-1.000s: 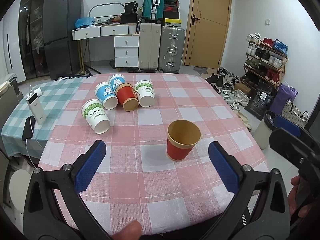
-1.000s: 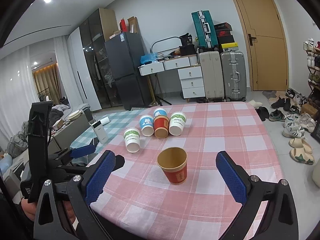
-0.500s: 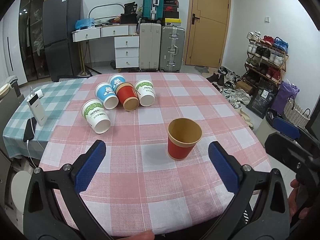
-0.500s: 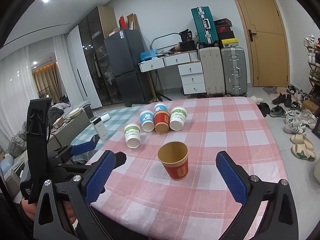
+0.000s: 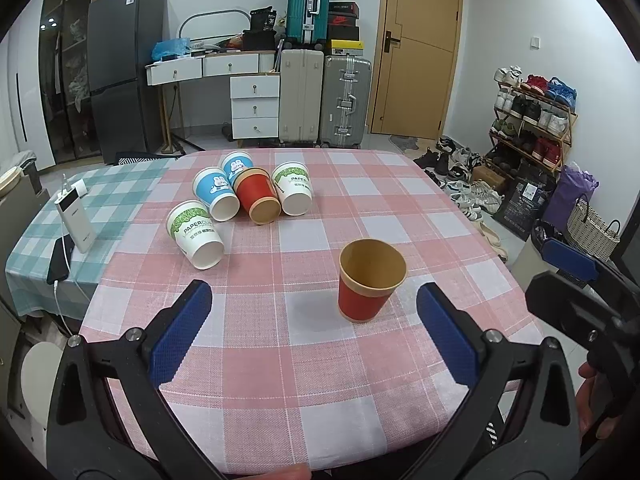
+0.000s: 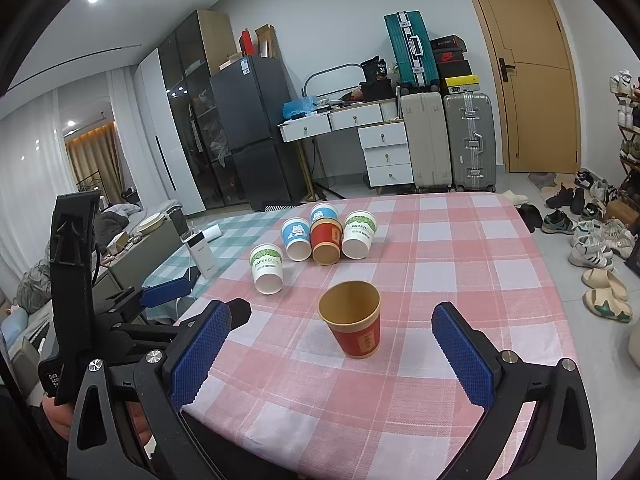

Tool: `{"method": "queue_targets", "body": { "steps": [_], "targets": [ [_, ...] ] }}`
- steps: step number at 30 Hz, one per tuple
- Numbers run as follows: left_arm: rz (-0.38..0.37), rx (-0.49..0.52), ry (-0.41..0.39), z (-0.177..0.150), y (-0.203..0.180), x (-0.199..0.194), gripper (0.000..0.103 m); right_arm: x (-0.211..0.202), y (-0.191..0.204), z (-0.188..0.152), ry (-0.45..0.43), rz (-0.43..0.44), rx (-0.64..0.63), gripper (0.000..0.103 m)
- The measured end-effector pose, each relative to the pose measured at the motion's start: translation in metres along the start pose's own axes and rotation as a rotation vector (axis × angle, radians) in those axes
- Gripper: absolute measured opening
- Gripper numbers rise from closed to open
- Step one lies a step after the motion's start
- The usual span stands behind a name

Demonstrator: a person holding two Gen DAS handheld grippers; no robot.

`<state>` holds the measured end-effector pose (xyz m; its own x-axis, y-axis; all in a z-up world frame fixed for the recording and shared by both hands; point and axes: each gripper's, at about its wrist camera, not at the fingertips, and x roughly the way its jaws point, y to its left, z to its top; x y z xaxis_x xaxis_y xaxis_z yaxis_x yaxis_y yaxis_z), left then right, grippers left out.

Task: Flip cup upright

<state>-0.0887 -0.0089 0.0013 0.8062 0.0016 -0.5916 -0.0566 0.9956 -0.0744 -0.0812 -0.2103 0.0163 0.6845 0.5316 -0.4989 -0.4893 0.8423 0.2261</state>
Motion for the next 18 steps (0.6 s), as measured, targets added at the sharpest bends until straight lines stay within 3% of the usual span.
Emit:
{"method": "queue_targets", "body": {
  "steps": [18],
  "targets": [
    [0.002,0.000,-0.001,-0.0008,-0.0001,-0.0003,0.102,0.0013,0.0004,-0.0017,0.006,0.001,0.002,0.103]
  ]
}}
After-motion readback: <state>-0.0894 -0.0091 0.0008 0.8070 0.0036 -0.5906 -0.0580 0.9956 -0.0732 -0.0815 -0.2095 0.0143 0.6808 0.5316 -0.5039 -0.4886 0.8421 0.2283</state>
